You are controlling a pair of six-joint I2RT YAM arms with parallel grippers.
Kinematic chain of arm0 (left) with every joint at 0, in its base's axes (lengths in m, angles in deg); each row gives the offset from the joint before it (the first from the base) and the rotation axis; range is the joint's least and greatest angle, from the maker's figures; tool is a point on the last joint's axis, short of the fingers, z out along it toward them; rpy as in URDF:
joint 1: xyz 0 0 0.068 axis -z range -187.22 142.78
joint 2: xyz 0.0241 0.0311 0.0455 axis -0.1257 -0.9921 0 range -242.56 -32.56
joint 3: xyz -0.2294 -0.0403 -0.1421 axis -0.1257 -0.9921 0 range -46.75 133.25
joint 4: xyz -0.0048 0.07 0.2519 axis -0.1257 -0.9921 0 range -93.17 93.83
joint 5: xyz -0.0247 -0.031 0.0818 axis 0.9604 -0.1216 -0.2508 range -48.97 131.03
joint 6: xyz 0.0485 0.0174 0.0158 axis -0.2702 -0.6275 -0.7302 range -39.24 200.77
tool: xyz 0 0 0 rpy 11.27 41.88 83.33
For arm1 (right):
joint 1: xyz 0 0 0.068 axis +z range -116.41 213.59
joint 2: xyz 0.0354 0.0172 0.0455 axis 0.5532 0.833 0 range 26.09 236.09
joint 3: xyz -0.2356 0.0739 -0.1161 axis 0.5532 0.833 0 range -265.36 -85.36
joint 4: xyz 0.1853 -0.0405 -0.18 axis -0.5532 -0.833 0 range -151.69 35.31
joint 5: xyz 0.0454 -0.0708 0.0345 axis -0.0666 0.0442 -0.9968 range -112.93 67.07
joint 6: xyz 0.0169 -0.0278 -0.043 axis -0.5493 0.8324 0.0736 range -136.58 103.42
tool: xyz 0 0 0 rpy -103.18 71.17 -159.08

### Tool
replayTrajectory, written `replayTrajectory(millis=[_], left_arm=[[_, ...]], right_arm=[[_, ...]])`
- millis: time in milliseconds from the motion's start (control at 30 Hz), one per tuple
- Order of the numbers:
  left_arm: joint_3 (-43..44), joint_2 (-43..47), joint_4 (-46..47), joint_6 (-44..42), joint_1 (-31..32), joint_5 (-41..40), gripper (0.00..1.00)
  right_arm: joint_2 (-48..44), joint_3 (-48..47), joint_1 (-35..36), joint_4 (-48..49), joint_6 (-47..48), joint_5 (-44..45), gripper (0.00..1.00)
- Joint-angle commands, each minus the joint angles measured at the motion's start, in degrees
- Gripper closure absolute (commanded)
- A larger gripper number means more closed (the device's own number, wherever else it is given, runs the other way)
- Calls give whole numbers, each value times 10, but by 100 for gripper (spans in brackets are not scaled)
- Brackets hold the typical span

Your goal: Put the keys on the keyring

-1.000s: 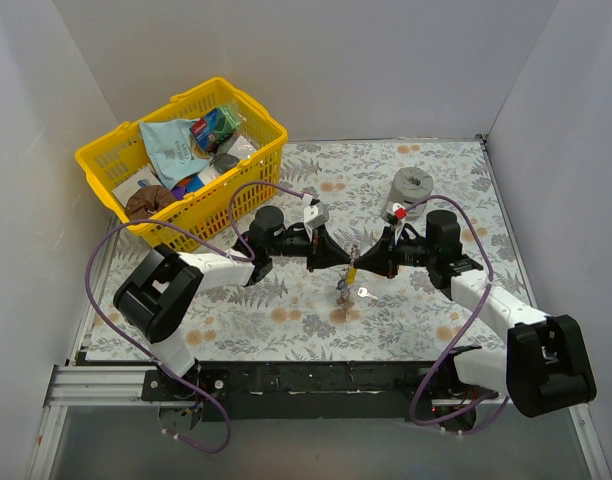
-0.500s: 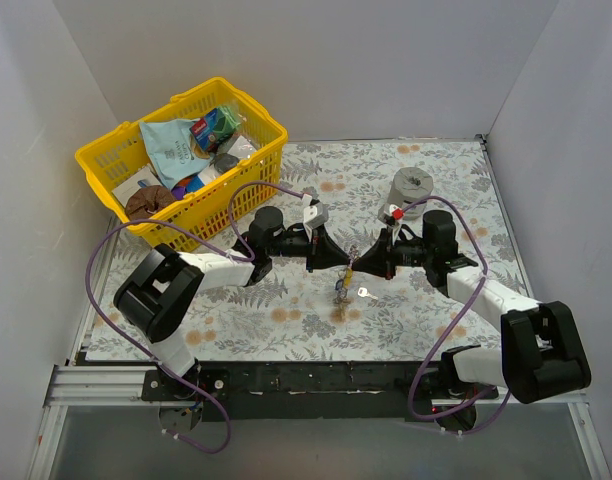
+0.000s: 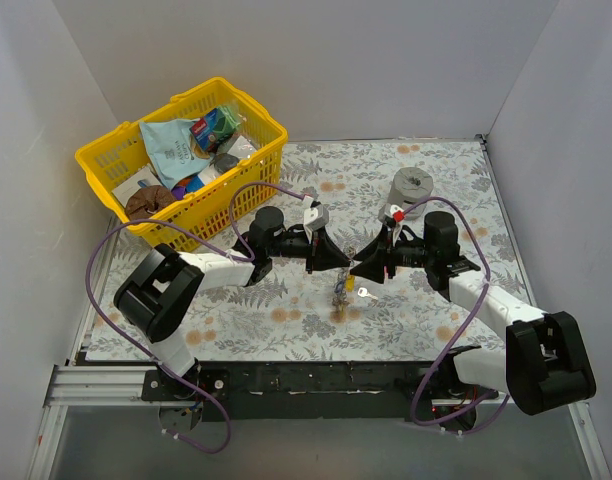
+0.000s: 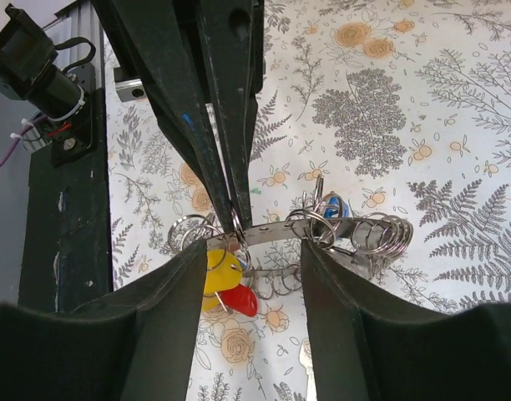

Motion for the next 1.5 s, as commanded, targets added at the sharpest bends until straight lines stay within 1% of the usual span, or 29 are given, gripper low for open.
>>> replayTrajectory(millis=[0,100,333,433,700,800,867,933,1067,1200,1467], left_arm=[[8,22,2,-16,0,11,100],[8,22,0,-17,0,14,100],[6,26,-2,-20,0,20,100],[8,25,-2,-18,0,23,100],[10,21,-1,-15,0,30,100],[11,19,-1,-13,0,31,100],[11,19,0,-12,0,34,100],[12,19,-1,-10,0,35,100],[12,18,-1,-10,0,36,100],[13,20,-5,-10,0,37,100],[10,21,-7,-11,0,37,100]], right_arm=[[-15,-3,1,12,1,-5,43],[-15,-4,0,28,-12,-19,47],[-14,-11,-10,35,-12,-41,60],[-12,-11,-10,42,-26,-42,63],[-6,-18,-10,48,-31,-41,64],[0,-19,-10,49,-32,-44,67],[4,-19,-10,54,-36,-45,70],[10,-20,-10,57,-40,-48,78],[18,-23,-10,57,-41,-51,87],[24,-28,-10,56,-41,-56,99],[22,-23,-10,53,-40,-57,99]])
